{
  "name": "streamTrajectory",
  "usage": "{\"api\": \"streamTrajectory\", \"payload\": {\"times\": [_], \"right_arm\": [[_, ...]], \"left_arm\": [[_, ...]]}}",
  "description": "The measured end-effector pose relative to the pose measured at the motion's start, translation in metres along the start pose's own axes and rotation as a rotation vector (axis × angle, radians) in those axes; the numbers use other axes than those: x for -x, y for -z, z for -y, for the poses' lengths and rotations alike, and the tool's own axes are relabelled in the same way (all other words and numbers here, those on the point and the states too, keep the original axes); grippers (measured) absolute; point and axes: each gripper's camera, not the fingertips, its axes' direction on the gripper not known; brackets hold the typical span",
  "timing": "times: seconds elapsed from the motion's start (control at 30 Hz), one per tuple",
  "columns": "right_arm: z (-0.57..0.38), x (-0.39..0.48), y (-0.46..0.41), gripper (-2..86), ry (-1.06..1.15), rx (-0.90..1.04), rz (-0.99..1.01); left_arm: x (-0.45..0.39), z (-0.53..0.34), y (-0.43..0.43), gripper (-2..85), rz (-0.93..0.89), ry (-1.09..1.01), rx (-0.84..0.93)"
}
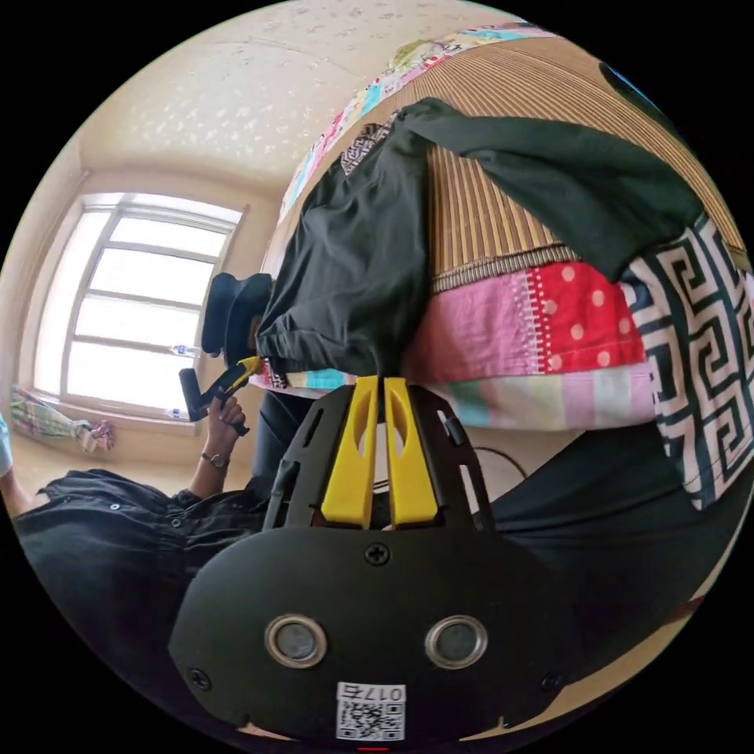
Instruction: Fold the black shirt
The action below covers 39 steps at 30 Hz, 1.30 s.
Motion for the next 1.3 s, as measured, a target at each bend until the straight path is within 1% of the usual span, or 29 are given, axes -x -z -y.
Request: {"api": "streamTrajectory", "payload": {"times": [0.07, 0.13, 0.2, 0.27, 0.37, 0.43, 0.5, 0.57, 0.67, 0.73, 0.8, 0.83, 0.9, 0.93, 1.03, 1.1, 1.17, 1.23, 1.3], "right_arm": [[-0.003, -0.008, 0.026, 1.8, 0.003, -0.053, -0.011], [-0.004, -0.017, 0.047, 1.5, -0.005, -0.071, -0.083], [-0.004, -0.024, 0.059, 1.3, -0.018, -0.047, -0.253], [-0.002, -0.027, 0.062, 1.3, -0.029, -0.028, -0.327], [0.003, -0.032, 0.060, 1.3, -0.027, -0.024, -0.311], [0.005, -0.036, 0.057, 1.3, -0.041, -0.011, -0.343], [0.007, -0.041, 0.055, 1.3, -0.051, 0.003, -0.361], [0.007, -0.046, 0.058, 1.3, -0.065, -0.006, -0.346], [0.006, -0.058, 0.066, 1.3, -0.106, -0.031, -0.271], [0.005, -0.066, 0.070, 1.4, -0.129, -0.051, -0.213], [0.007, -0.074, 0.073, 1.3, -0.144, -0.070, -0.162], [0.008, -0.075, 0.073, 1.3, -0.146, -0.072, -0.151], [0.012, -0.075, 0.075, 1.3, -0.143, -0.074, -0.119], [0.013, -0.075, 0.076, 1.3, -0.138, -0.072, -0.112], [0.012, -0.063, 0.083, 1.2, -0.054, -0.060, -0.064], [0.006, -0.047, 0.095, 1.2, 0.058, -0.073, -0.021], [-0.001, -0.035, 0.105, 1.2, 0.134, -0.090, -0.003], [-0.007, -0.027, 0.109, 1.2, 0.190, -0.066, -0.012], [-0.012, -0.024, 0.104, 1.2, 0.206, 0.023, -0.091]], "left_arm": [[0.006, 0.000, 0.005, 9.4, -0.017, -0.018, 0.019], [0.007, 0.001, 0.003, 9.7, -0.022, -0.050, 0.045], [0.004, 0.000, -0.004, 10.2, -0.012, -0.089, 0.068], [-0.001, 0.000, -0.012, 11.6, -0.034, -0.112, 0.084], [-0.012, -0.003, -0.030, 12.3, -0.065, -0.144, 0.131], [-0.018, -0.006, -0.040, 12.3, -0.020, -0.157, 0.162], [-0.021, -0.012, -0.043, 12.2, 0.089, -0.167, 0.166], [-0.022, -0.016, -0.033, 11.6, 0.127, -0.178, 0.126], [-0.019, -0.023, -0.014, 11.2, 0.168, -0.206, 0.037], [-0.013, -0.022, -0.013, 11.1, 0.155, -0.212, 0.048], [-0.003, -0.019, -0.023, 10.7, 0.117, -0.178, 0.098], [0.000, -0.019, -0.026, 9.6, 0.100, -0.172, 0.107], [0.009, -0.018, -0.033, 4.8, -0.004, -0.160, 0.154], [0.011, -0.018, -0.032, 3.5, -0.025, -0.155, 0.163], [0.019, -0.024, -0.007, 1.7, -0.118, -0.155, 0.129], [0.023, -0.032, 0.024, 0.9, -0.220, -0.163, 0.102], [0.025, -0.043, 0.046, 0.5, -0.246, -0.167, 0.076], [0.028, -0.054, 0.059, 0.4, -0.246, -0.150, 0.083], [0.031, -0.068, 0.056, 0.6, -0.207, -0.111, 0.177]]}}
